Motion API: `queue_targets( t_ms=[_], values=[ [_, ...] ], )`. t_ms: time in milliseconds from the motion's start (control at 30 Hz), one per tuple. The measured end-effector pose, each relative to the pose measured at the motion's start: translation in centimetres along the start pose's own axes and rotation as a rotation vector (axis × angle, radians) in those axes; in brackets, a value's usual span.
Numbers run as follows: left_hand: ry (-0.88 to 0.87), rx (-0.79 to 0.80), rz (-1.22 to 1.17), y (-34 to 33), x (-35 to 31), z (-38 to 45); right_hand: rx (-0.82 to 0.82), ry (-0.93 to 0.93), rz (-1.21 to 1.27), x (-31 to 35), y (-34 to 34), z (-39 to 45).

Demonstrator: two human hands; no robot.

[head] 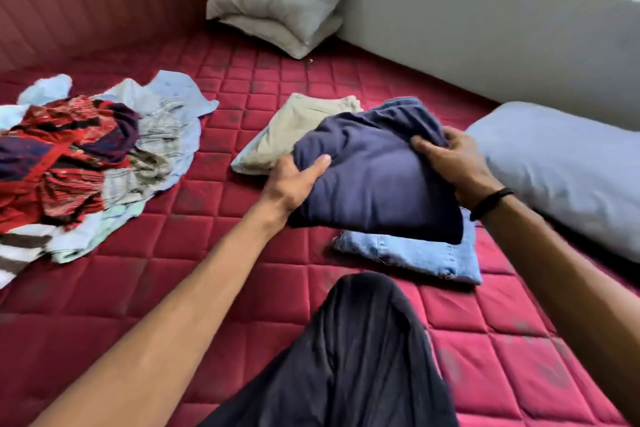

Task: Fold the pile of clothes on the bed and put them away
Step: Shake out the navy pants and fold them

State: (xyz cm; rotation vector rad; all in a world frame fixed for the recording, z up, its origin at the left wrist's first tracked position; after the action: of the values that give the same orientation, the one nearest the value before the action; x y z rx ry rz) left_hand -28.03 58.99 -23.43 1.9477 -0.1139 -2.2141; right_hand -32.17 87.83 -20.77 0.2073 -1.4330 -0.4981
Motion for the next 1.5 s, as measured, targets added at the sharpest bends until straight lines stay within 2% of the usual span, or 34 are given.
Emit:
queue_targets(
  t_ms=[67,133,200,267,333,400,533,633,800,900,967,1000,1067,1133,1167,1200,1267,1300,1400,1500],
  values=[
    [-0.020,0.077,0.066,-4.2,1.2,1.6,-0.050,-0.029,-0.050,-2.7,3.1,0.1],
    [0.053,0.161,0.146,-8.4,4.3,2.5,-0.077,-0.131,-0.146,-8.2,4.8,-0.4],
    [0.150,0.236,0.243,-11.2,9.2,1.7,-0.097,-0.218,-0.252,-14.3,4.6,-2.2],
    [0.221,0.227,0.322,-12.4,12.7,0.7,-0.149,-0.270,-0.265,-18.0,3.5,-3.5],
    [0.227,0.153,0.361,-12.4,13.7,0.6,-0.219,-0.292,-0.346,-18.4,3.0,-3.6],
    [0.171,0.104,0.435,-12.3,12.8,1.4,-0.222,-0.304,-0.426,-18.0,3.1,-2.4],
    [-0.007,0.080,0.475,-12.7,8.5,2.7,-0.368,-0.220,-0.403,-15.6,5.1,-0.8],
    [-0.037,0.056,0.546,-13.1,7.2,3.5,-0.457,-0.193,-0.388,-15.0,6.0,-0.8],
    [0.240,0.182,0.622,-13.1,11.8,1.1,-0.155,-0.305,-0.427,-17.6,4.8,-0.7],
    [0.308,0.205,0.670,-12.8,12.4,0.8,-0.113,-0.337,-0.445,-17.2,4.9,-1.0],
    [0.292,0.152,0.662,-12.3,12.1,0.9,-0.152,-0.355,-0.500,-17.0,5.0,-1.8],
    [0.275,0.102,0.631,-11.5,12.2,0.6,-0.195,-0.305,-0.586,-16.1,4.7,-2.6],
    [0.269,-0.004,0.553,-10.0,13.2,-0.4,-0.267,-0.011,-0.789,-13.0,3.0,-4.8],
    [0.281,-0.079,0.521,-7.8,15.0,-2.1,-0.141,0.328,-0.877,-10.7,-1.3,-8.1],
    [0.254,-0.103,0.504,-6.6,15.9,-2.9,-0.019,0.416,-0.914,-10.7,-3.8,-9.9],
    [0.215,-0.100,0.495,-5.7,16.4,-3.5,0.088,0.428,-0.965,-11.2,-5.6,-11.3],
    [0.161,-0.044,0.510,-3.9,16.8,-4.7,0.166,0.374,-1.040,-12.5,-7.4,-12.5],
    [0.152,-0.012,0.509,-3.4,16.8,-5.2,0.139,0.336,-1.041,-12.7,-7.2,-12.3],
    [0.189,0.038,0.512,0.3,16.6,-7.3,0.078,0.252,-0.957,-11.5,-7.5,-11.1],
    [0.212,0.056,0.544,3.8,16.7,-9.4,0.140,0.032,-0.813,-9.8,-8.5,-9.3]
  ],
)
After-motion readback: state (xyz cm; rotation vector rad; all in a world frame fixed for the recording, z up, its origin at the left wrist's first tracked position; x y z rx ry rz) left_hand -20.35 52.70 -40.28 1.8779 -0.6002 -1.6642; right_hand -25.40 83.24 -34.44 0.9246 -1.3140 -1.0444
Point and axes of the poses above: each hand's wrist, its own z-axis towards the middle knuckle, its own y-axis out of the back of the hand, x = y × z, the point moved 8 cm from there along z, towards the middle knuckle
